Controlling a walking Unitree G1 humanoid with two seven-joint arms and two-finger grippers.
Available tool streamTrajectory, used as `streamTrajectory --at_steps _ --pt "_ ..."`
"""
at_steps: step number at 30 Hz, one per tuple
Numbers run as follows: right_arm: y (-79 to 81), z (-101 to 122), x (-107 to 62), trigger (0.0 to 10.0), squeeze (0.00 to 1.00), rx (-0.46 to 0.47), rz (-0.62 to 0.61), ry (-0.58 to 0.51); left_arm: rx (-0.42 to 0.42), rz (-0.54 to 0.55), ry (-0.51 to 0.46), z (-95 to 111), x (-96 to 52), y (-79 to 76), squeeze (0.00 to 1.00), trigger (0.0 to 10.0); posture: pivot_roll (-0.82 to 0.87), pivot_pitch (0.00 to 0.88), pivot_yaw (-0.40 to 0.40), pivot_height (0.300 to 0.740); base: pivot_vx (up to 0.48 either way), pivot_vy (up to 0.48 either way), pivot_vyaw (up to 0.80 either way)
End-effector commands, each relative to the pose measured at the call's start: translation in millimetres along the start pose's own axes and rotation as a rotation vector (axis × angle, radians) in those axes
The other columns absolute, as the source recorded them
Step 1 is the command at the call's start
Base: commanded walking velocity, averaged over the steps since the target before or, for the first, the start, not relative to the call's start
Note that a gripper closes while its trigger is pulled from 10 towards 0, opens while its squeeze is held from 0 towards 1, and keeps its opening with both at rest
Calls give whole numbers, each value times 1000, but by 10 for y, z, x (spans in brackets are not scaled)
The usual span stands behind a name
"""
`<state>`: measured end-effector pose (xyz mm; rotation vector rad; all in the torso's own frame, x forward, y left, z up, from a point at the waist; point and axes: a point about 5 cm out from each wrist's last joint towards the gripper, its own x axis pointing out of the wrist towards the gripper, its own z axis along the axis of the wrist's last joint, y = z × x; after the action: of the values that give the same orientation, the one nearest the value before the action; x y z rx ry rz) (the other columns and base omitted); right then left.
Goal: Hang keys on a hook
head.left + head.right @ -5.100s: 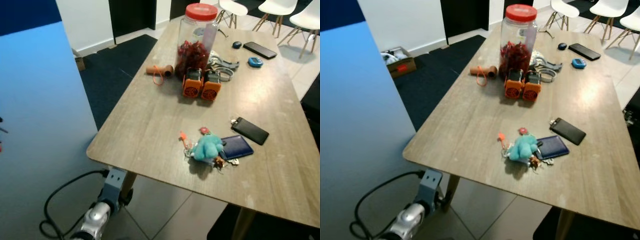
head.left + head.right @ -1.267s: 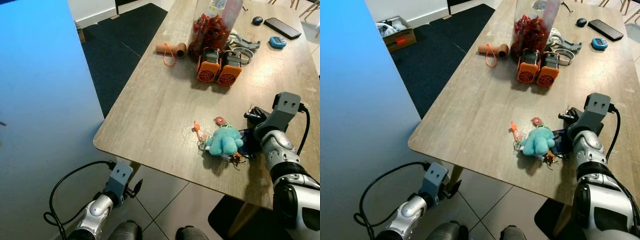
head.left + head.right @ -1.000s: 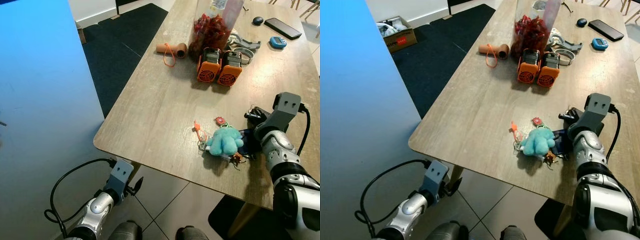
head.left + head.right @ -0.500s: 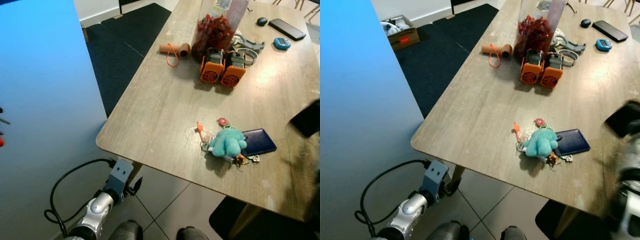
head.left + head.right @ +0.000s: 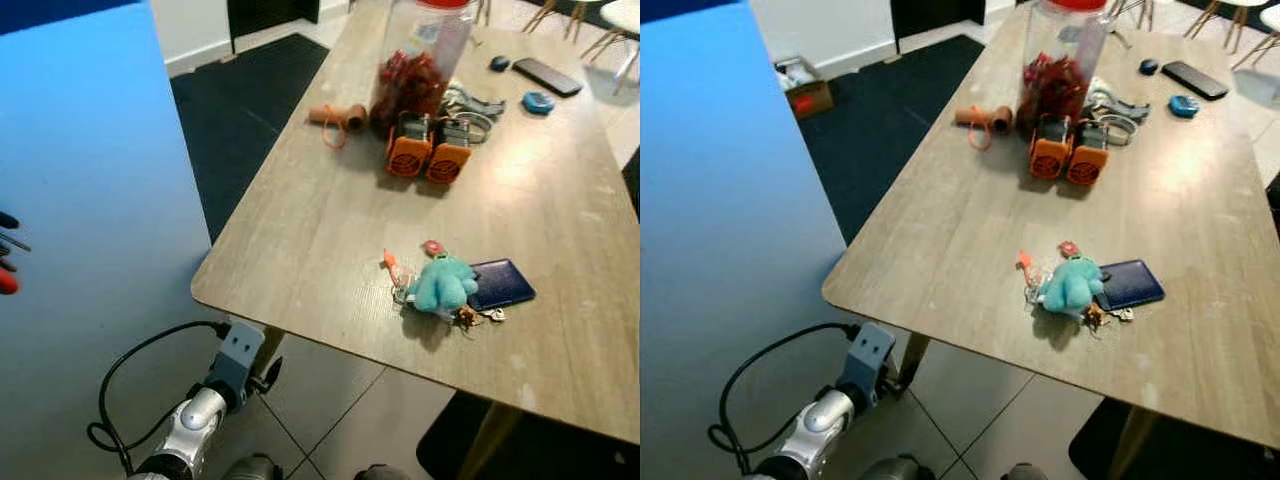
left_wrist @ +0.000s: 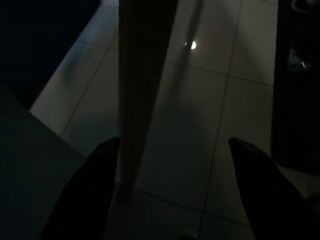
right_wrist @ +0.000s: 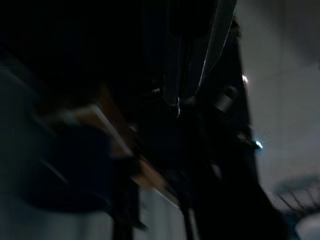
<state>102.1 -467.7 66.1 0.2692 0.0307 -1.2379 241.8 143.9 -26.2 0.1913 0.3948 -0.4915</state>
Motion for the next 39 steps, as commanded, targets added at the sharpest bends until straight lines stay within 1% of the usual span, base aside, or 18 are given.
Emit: streamTrajectory --at_steps 1,2,3,4,7,8,9,10,12,13,15,16,18,25,32,36,37,39 --pt "-41 -208 -92 0 0 -50 -2 70 1 5 23 -60 -34 8 0 10000 68 52 -54 740 0 0 0" --pt "-41 -208 -92 0 0 -50 -2 70 1 5 23 -60 -34 8 0 10000 68 52 -54 740 0 0 0" --pt "-42 -366 -170 0 0 -86 13 121 2 8 25 -65 -37 11 0 10000 69 52 -55 740 0 0 0" --pt "-42 -366 -170 0 0 -86 13 121 2 8 25 -65 -37 11 0 10000 69 52 -55 740 0 0 0" --pt "82 -897 -484 0 0 -207 117 303 0 22 32 -97 -61 21 0 10000 76 49 -63 740 0 0 0" --pt "158 -1114 -641 0 0 -256 174 386 -3 28 35 -116 -74 20 0 10000 76 49 -63 740 0 0 0" --pt "202 -1212 -717 0 0 -271 202 429 -4 28 37 -125 -81 15 0 10000 76 49 -63 740 0 0 0" --pt "202 -1212 -717 0 0 -271 202 429 -4 28 37 -125 -81 15 0 10000 76 49 -63 740 0 0 0" --pt "295 -1388 -870 0 0 -312 266 505 -4 28 42 -146 -94 4 0 10000 82 48 -66 740 0 0 0" --pt "295 -1388 -870 0 0 -312 266 505 -4 28 42 -146 -94 4 0 10000 82 48 -66 740 0 0 0" --pt "421 -1608 -1102 0 0 -415 393 591 -2 26 55 -185 -116 -11 0 10000 80 45 -66 740 0 0 0" --pt "421 -1608 -1102 0 0 -415 393 591 -2 26 55 -185 -116 -11 0 10000 80 45 -66 740 0 0 0" --pt "511 -1773 -1311 0 0 -508 504 649 3 24 73 -227 -139 -21 0 10000 80 45 -66 740 0 0 0" --pt "593 -1956 -1583 0 0 -601 614 712 -3 44 90 -282 -191 20 0 10000 91 44 -71 740 0 0 0" --pt "583 -1985 -1631 0 0 -643 638 716 -6 56 125 -320 -194 19 0 10000 82 44 -65 740 0 0 0" --pt "609 -2000 -1659 157 0 -625 634 720 -25 75 153 -353 -197 21 0 10000 80 43 -62 740 0 0 0" --pt "657 -2021 -1695 10000 0 -602 643 736 -71 109 173 -381 -205 46 0 10000 74 42 -58 740 0 0 0" --pt "781 -2059 -1782 10000 0 -590 704 746 -152 175 199 -426 -233 102 0 10000 61 38 -48 740 0 0 0"
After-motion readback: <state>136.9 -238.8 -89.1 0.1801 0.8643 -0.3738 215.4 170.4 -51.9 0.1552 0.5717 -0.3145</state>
